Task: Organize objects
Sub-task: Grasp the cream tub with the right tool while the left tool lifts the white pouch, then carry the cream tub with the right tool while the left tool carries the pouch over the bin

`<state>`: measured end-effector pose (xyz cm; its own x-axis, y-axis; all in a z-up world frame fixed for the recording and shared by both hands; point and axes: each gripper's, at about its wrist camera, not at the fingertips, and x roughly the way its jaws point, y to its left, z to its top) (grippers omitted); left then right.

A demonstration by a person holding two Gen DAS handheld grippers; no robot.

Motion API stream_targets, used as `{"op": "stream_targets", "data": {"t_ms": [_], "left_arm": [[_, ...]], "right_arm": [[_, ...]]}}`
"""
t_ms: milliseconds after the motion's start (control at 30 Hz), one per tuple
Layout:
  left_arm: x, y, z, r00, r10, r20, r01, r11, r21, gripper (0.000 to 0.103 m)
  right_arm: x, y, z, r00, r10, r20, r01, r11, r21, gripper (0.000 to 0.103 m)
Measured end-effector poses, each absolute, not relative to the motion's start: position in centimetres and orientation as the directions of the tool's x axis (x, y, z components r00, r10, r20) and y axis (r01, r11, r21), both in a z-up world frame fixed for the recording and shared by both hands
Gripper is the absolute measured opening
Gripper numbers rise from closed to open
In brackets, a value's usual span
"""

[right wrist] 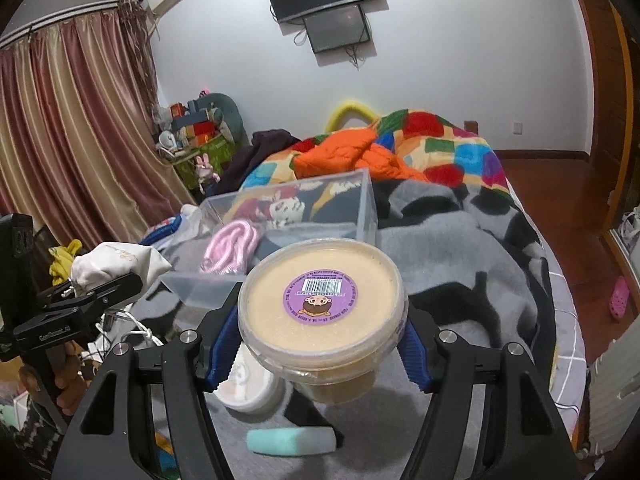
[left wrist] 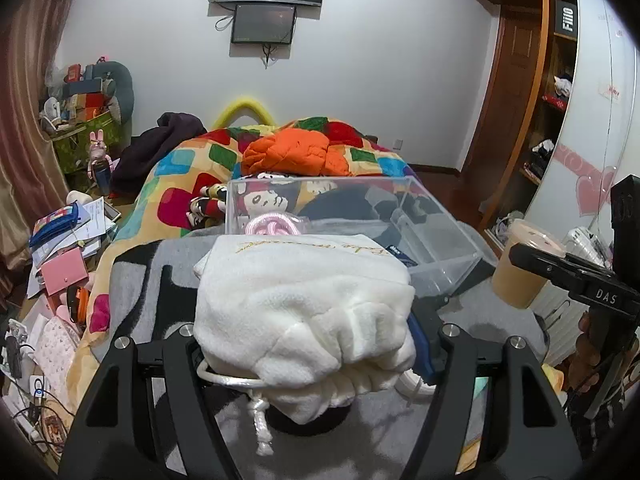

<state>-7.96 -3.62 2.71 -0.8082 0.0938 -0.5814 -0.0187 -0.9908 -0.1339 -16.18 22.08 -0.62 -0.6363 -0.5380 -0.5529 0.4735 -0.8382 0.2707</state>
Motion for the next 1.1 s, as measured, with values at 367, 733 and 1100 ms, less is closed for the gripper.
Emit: {"op": "stream_targets", "data": {"t_ms": [367, 733, 1100], "left_arm": [[-8.7, -4.1, 3.6, -0.825, 0.094, -0.557, -0.017, -0.99, -0.142, 0.069], [-11.0, -4.8, 4.4, -0.839, 0.084, -0.538, -0.01, -0.99, -0.139, 0.069], [-13.6, -5.8, 3.9, -0.834, 0.067, -0.547, 0.014, -0.99, -0.143, 0.069]], "right_arm": [[-16.6, 20.2, 1.2, -0.643, -0.571, -0.511, 0.507, -0.817, 0.275, 0.063], [-18.7, 17.9, 2.1, -0.647, -0.574, -0.502, 0.52, -0.814, 0.26, 0.063], [-22.0, 15.5, 0.1, -0.613, -0.562, -0.556, 0.508, -0.819, 0.267, 0.063]]}}
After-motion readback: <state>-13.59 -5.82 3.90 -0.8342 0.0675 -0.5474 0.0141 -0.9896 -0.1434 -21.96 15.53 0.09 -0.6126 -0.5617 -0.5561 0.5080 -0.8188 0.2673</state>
